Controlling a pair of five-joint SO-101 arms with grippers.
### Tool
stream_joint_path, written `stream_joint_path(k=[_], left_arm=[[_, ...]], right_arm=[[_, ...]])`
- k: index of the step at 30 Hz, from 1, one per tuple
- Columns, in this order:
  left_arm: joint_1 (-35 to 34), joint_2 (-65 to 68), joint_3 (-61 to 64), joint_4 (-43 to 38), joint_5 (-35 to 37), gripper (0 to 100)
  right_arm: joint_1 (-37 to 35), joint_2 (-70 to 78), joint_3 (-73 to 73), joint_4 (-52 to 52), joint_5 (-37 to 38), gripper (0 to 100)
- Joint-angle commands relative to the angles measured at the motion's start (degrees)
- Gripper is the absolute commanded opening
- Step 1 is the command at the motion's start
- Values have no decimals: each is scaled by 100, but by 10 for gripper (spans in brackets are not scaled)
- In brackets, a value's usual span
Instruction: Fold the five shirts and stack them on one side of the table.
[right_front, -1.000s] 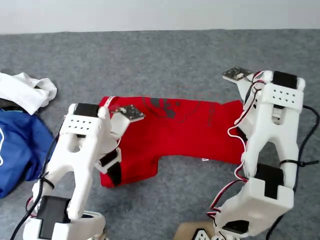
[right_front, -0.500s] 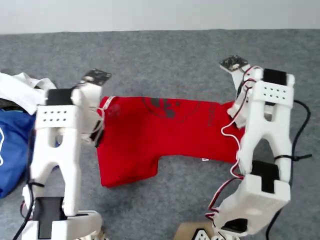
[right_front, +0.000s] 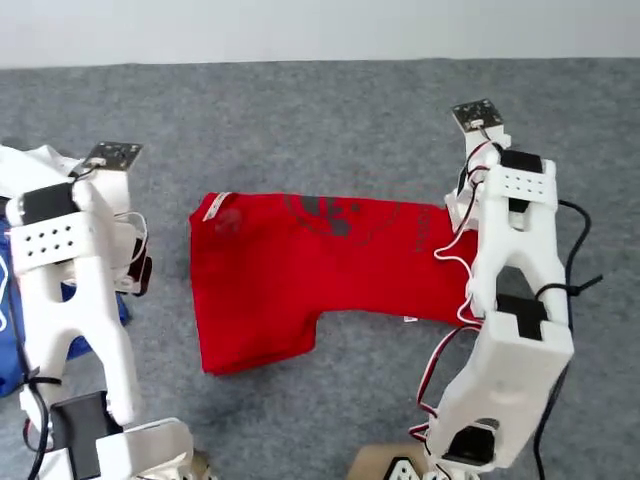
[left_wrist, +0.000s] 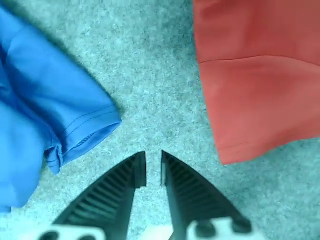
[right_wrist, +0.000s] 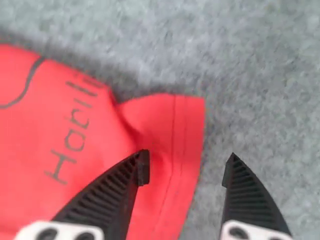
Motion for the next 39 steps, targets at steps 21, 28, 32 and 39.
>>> stream_joint_path(k=[21,28,32,39], left_arm=[[-62,-185,-145,149,44,55],[-62,-167,-145,149,44,55],[-53,-167,-145,149,35,55],[-53,-167,-145,149,26,55]], right_arm=[[198,1068,-853,-989,-246,111],[585,1226,-1670,-593,-255,111],[611,1253,-1855,-576,-237,114],[558,1015,-1987,-286,-255,113]])
